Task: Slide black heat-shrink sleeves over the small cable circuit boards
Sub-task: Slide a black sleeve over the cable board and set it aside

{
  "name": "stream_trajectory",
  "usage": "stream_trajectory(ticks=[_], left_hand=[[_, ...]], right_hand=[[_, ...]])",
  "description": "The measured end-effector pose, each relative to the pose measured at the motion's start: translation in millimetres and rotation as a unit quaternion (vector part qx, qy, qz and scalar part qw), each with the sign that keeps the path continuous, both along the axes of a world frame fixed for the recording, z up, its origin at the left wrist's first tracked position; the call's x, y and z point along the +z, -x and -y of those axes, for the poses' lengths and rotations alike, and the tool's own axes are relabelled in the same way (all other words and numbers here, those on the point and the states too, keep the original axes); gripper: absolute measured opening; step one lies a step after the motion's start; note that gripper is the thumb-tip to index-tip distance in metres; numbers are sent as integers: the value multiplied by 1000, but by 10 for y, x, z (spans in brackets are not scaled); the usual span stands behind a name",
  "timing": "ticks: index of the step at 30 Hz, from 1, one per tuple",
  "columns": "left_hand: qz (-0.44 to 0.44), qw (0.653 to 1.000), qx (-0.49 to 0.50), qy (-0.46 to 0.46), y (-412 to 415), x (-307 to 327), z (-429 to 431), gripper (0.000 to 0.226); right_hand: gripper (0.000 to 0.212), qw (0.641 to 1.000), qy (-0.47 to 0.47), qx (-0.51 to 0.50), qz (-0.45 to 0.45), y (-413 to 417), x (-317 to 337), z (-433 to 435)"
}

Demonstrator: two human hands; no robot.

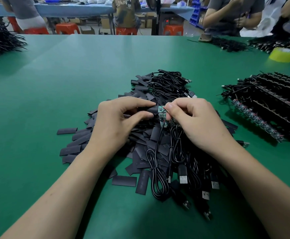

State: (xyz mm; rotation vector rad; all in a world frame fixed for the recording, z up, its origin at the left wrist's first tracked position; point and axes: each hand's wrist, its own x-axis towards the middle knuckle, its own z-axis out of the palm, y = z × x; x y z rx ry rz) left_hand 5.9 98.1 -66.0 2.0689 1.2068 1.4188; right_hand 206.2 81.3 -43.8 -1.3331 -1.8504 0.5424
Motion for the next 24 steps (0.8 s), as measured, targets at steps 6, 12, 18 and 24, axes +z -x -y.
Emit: stream_trajectory(ticks=[6,12,18,24], left_hand=[[-7,999,-33,3,-28,-15,23,21],[-27,999,-32,-27,-59,-22,33,17],[5,1000,-20,-23,-48,-50,6,17],[6,999,-33,-16,-59,-46,15,15]], right_hand=[[36,1000,15,14,20,-2,-24,-7],[21,1000,-5,18,-8,5,-67,-20],[9,994,-67,28,-85,17,-64,-17],[11,994,-79,30,-72,2,-88,-19]])
